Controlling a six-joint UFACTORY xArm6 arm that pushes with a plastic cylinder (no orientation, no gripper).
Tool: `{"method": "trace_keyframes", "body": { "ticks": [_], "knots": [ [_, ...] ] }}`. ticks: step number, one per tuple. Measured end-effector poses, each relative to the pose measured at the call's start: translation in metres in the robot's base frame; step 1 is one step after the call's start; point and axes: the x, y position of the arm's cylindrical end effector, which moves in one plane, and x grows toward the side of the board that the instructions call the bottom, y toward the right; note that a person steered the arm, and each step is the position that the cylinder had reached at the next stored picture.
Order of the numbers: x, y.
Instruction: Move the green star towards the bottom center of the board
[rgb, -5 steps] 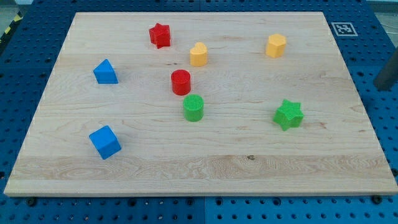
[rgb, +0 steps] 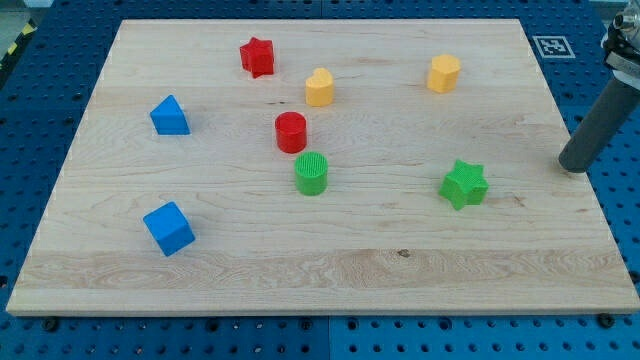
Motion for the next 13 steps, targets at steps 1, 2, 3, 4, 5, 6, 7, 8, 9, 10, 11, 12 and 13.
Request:
{"method": "trace_keyframes", "body": {
  "ticks": [1, 2, 3, 4, 5, 6, 7, 8, 9, 10, 11, 12, 13],
  "knots": [
    [0.000, -0.002],
    [0.000, -0.003],
    [0.000, -0.002],
    [0.012, 0.000],
    [0.038, 0.000],
    [0.047, -0.022],
    [0.033, -0.035],
    [0.021, -0.065],
    [0.021, -0.098],
    [0.021, -0.114],
    [0.021, -0.114],
    [0.008, -0.115],
    [0.017, -0.123]
  ]
}}
